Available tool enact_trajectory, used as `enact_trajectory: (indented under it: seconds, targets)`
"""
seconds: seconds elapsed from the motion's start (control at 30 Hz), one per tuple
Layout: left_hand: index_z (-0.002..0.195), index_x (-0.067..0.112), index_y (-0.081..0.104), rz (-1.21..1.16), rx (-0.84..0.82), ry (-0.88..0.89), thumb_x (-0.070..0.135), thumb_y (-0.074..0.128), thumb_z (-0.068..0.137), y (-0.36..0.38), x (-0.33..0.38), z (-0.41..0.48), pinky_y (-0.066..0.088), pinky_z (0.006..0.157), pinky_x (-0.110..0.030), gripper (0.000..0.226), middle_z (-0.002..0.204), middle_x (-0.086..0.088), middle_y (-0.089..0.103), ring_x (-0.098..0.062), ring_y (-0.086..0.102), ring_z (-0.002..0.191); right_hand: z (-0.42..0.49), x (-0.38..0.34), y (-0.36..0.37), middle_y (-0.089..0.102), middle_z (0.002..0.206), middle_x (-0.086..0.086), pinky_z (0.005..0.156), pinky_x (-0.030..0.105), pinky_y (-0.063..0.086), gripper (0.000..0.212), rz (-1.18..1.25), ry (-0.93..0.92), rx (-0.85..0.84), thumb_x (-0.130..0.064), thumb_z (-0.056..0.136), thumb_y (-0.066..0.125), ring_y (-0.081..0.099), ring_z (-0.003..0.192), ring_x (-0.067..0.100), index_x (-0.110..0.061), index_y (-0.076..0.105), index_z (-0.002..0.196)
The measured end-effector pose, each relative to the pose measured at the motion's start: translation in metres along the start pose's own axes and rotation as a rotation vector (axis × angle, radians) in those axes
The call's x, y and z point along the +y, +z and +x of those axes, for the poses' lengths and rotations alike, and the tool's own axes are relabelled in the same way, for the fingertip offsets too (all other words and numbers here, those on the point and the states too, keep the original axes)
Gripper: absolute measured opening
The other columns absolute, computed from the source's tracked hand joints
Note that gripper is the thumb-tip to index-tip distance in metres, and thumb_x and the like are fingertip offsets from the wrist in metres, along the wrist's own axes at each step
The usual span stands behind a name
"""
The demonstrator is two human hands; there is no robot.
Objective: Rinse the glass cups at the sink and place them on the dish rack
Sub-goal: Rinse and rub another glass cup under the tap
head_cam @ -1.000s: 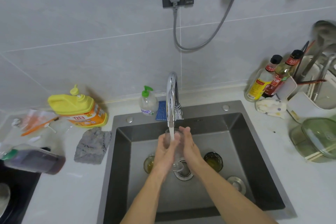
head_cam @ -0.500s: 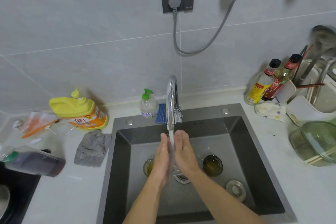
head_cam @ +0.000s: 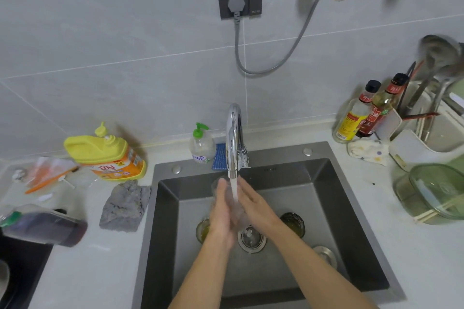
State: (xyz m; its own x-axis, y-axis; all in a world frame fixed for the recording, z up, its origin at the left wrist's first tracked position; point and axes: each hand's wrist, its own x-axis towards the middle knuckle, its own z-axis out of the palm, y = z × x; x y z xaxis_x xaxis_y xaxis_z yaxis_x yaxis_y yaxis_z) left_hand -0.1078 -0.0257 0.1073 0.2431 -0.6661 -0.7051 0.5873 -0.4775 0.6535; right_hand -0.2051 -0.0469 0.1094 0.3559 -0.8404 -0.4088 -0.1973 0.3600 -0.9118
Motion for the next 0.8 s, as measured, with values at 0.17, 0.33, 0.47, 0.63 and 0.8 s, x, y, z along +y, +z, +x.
enact_trajectory:
  seconds: [0.17, 0.33, 0.47, 0.63, 0.8]
  targets:
    - [0.111, 0.006, 0.073, -0.417, 0.092, -0.181, 0.078, 0.045, 0.095, 0.010, 0.002, 0.008, 0.056, 0.083, -0.042, 0.078, 0.095, -0.015, 0.078, -0.031, 0.073, 0.094, -0.001, 0.005, 0.013, 0.076, 0.112, -0.010, 0.094, 0.029, 0.057, 0.020, 0.211, -0.004, 0.180, -0.029, 0.105, 0.059, 0.071, 0.109, 0.010, -0.034, 0.073, 0.117]
    - [0.123, -0.003, 0.059, -0.637, 0.084, -0.362, 0.075, 0.047, 0.095, 0.007, 0.018, 0.025, 0.062, 0.073, -0.046, 0.084, 0.099, -0.023, 0.070, -0.036, 0.069, 0.089, -0.007, 0.009, 0.001, 0.071, 0.121, -0.009, 0.094, 0.018, 0.053, 0.031, 0.100, -0.096, 0.056, -0.020, 0.102, 0.065, 0.065, 0.110, -0.004, -0.027, 0.064, 0.132]
    - [0.126, -0.001, 0.061, -0.634, 0.002, -0.369, 0.063, 0.069, 0.089, 0.008, 0.014, 0.028, 0.066, 0.066, -0.049, 0.075, 0.107, -0.023, 0.073, -0.036, 0.075, 0.092, -0.004, 0.017, -0.018, 0.069, 0.132, -0.010, 0.101, 0.027, 0.054, 0.036, 0.175, -0.010, 0.028, -0.014, 0.104, 0.059, 0.063, 0.125, 0.009, -0.034, 0.067, 0.133]
    - [0.111, 0.001, 0.070, -0.481, -0.169, -0.222, 0.049, 0.074, 0.091, 0.008, 0.003, 0.018, 0.066, 0.072, -0.041, 0.052, 0.100, -0.019, 0.076, -0.032, 0.075, 0.087, 0.000, 0.011, -0.018, 0.070, 0.123, -0.002, 0.108, 0.047, 0.051, 0.037, 0.344, 0.071, 0.178, -0.011, 0.105, 0.044, 0.067, 0.115, 0.020, -0.026, 0.065, 0.132]
    - [0.117, 0.006, 0.072, -0.266, -0.241, -0.158, 0.056, 0.063, 0.094, 0.004, 0.005, 0.014, 0.058, 0.083, -0.043, 0.055, 0.105, -0.017, 0.073, -0.032, 0.073, 0.088, 0.002, 0.010, -0.010, 0.073, 0.124, 0.002, 0.104, 0.052, 0.054, 0.038, 0.409, 0.096, 0.205, -0.035, 0.100, 0.043, 0.068, 0.115, 0.025, -0.031, 0.070, 0.126]
